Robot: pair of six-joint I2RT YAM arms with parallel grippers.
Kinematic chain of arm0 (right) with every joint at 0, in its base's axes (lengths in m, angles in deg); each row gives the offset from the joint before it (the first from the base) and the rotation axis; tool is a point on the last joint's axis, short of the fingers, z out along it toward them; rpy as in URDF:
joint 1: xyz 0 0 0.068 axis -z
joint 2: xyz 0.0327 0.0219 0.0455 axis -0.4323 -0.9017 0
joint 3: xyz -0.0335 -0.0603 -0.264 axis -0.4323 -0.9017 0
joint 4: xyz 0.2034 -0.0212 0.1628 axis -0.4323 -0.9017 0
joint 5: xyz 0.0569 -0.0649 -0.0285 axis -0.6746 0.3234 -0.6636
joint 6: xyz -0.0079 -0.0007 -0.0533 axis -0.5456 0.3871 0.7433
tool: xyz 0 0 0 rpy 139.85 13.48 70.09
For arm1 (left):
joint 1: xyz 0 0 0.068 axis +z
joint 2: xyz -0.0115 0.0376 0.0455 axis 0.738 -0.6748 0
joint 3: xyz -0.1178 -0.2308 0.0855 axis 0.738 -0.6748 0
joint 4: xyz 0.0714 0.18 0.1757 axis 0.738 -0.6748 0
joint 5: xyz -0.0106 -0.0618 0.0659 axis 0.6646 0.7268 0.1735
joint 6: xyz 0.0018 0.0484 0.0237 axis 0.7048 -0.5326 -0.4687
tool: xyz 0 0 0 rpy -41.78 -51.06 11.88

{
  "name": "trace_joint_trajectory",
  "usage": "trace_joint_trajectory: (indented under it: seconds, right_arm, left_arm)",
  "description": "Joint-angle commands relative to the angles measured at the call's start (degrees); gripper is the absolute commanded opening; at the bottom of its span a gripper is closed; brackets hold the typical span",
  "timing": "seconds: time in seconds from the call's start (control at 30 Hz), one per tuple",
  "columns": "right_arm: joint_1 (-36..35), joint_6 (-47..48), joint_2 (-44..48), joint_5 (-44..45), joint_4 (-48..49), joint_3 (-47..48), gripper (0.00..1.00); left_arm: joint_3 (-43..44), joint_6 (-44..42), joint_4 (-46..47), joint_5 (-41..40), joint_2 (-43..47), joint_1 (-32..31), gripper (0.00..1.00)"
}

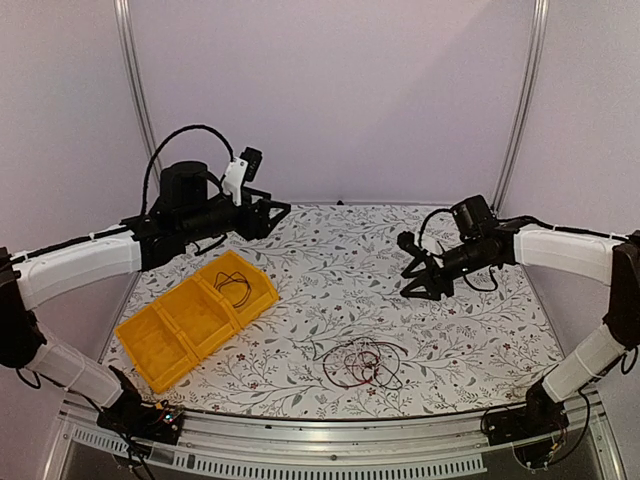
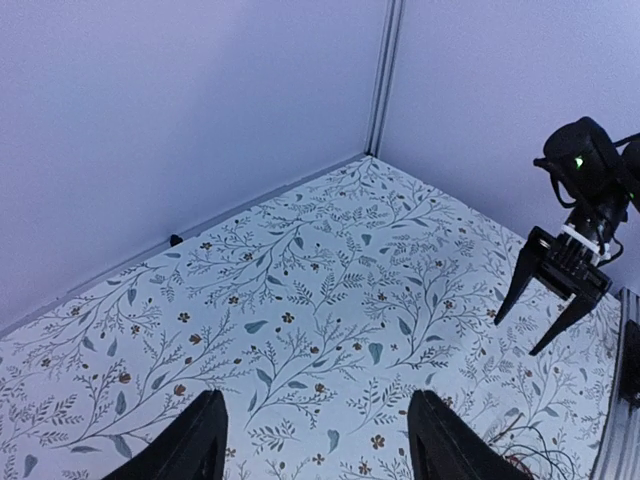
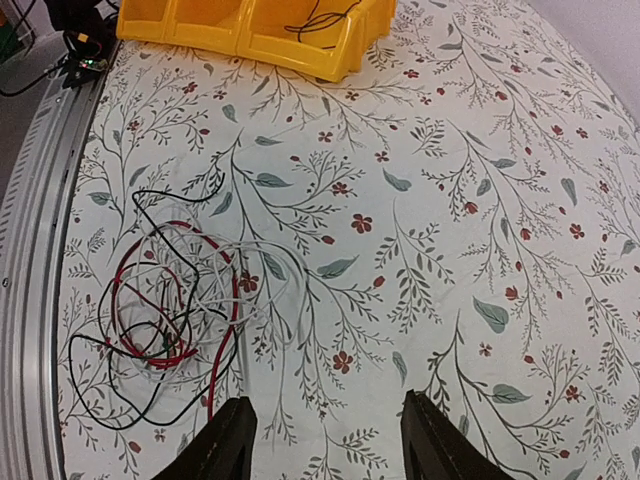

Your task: Untangle the cables

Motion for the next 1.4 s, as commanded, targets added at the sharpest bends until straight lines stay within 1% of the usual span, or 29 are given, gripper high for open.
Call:
trace_joint_trajectory:
  seconds: [0.0,0.07,0.1,0.2,0.27,0.3,0.37,0.43,0.5,0.57,0.6,0.63,0.67,0.7,0.73,0.8,0.87,0.93,1.0,1.07,1.13,1.17,1.2,1.27,1.3,1.33,1.37]
  right_arm:
    - [-5.12,-1.13,-4.46,1.08,-4.21,3.14,0.53]
    - [-6.63,-1.17,-4.80,0.75,-4.48,3.30,0.53]
    - [-7.26,-1.04,-4.77,0.87,-4.50,3.40,0.53]
    - [-10.66,-0.57,-4.44,3.65,-4.47,4.61,0.55]
    - [-13.39,-0.03,-4.89,5.10,-4.98,6.70,0.56]
    - [-15.17,0.45,-5.91,5.70,-5.51,8.13,0.56]
    - [-17.71,1.24,-8.29,7.28,-7.15,11.60,0.56]
    - [-20.31,2.20,-11.91,9.06,-8.68,14.85,0.56]
    - [-22.62,2.95,-15.03,10.23,-9.72,17.55,0.56]
    - [-24.43,3.37,-18.11,10.23,-10.69,20.10,0.56]
    - [-25.05,3.46,-19.51,10.05,-11.20,21.62,0.56]
    - [-25.64,3.65,-20.55,9.72,-12.00,22.97,0.56]
    - [-26.22,3.99,-22.34,9.26,-13.23,24.31,0.56]
    - [-26.75,4.77,-23.72,8.94,-14.97,25.41,0.56]
    - [-27.31,5.32,-24.50,9.06,-15.74,26.34,0.56]
    - [-27.98,5.97,-26.33,9.11,-16.90,27.67,0.56]
    - [-28.30,5.96,-27.45,9.06,-17.33,28.51,0.54]
    - [-28.55,6.08,-28.45,8.82,-18.30,29.38,0.53]
    - [-28.88,6.65,-29.75,8.71,-19.85,30.39,0.52]
    - [-29.54,7.27,-30.56,8.70,-21.20,30.98,0.51]
    - [-30.20,7.97,-31.06,8.70,-21.80,31.20,0.51]
    - [-30.50,8.04,-31.16,8.78,-21.91,31.16,0.51]
    - [-30.65,8.05,-31.24,8.79,-21.99,31.12,0.51]
    - [-30.92,7.97,-31.39,8.94,-21.84,31.20,0.51]
    - [-31.01,7.90,-31.44,9.16,-21.59,31.25,0.51]
    - [-30.97,7.51,-31.44,9.49,-21.24,31.33,0.50]
    - [-30.97,7.11,-31.60,9.83,-20.74,31.48,0.47]
  left_arm:
    - [-4.39,3.81,4.03,7.07,-1.73,-1.98,0.62]
    - [-5.20,5.16,-0.81,1.16,-1.59,-6.65,0.61]
    - [-6.72,5.95,-1.73,-2.23,-1.28,-9.55,0.61]
    - [-12.14,12.73,-3.76,-14.39,0.10,-16.56,0.60]
    - [-15.19,21.02,-8.15,-21.46,1.76,-17.99,0.61]
    - [-16.59,24.91,-9.46,-23.44,3.36,-18.03,0.61]
    - [-19.23,30.10,-10.52,-26.84,7.71,-18.05,0.61]
    - [-21.14,33.05,-12.03,-32.37,12.61,-17.98,0.61]
    - [-22.55,33.20,-12.70,-38.63,17.87,-17.97,0.64]
    - [-24.15,31.07,-11.19,-41.66,23.19,-18.01,0.70]
    - [-25.20,29.83,-9.34,-42.75,25.45,-18.02,0.77]
    - [-26.04,30.82,-9.03,-44.70,27.47,-17.93,0.91]
    - [-26.69,32.72,-9.25,-46.80,29.01,-17.87,0.99]
    - [-27.05,32.45,-8.80,-47.66,30.30,-17.63,1.00]
    - [-27.33,30.07,-7.87,-47.40,31.16,-17.36,0.99]
    - [-26.95,24.44,-7.28,-46.36,31.36,-17.38,0.93]
    - [-24.07,22.30,-12.09,-47.07,29.12,-17.20,0.90]
    - [-19.69,22.30,-18.91,-47.64,25.38,-16.46,0.87]
    - [-15.36,21.58,-23.73,-45.42,22.33,-16.02,0.86]
    - [-13.20,21.14,-26.47,-42.16,20.96,-15.71,0.86]
    - [-12.39,19.91,-26.82,-35.74,21.54,-14.57,0.88]
    - [-12.44,19.72,-26.29,-31.04,22.45,-13.25,0.89]
    - [-12.84,19.66,-24.96,-24.24,23.79,-11.15,0.89]
    - [-15.45,17.74,-19.57,-6.74,27.69,-5.86,0.85]
    - [-16.71,17.05,-16.72,1.22,29.01,-3.69,0.80]
    - [-17.24,16.89,-15.03,5.93,29.46,-2.21,0.74]
    - [-16.69,17.03,-15.35,8.29,29.01,-1.37,0.71]
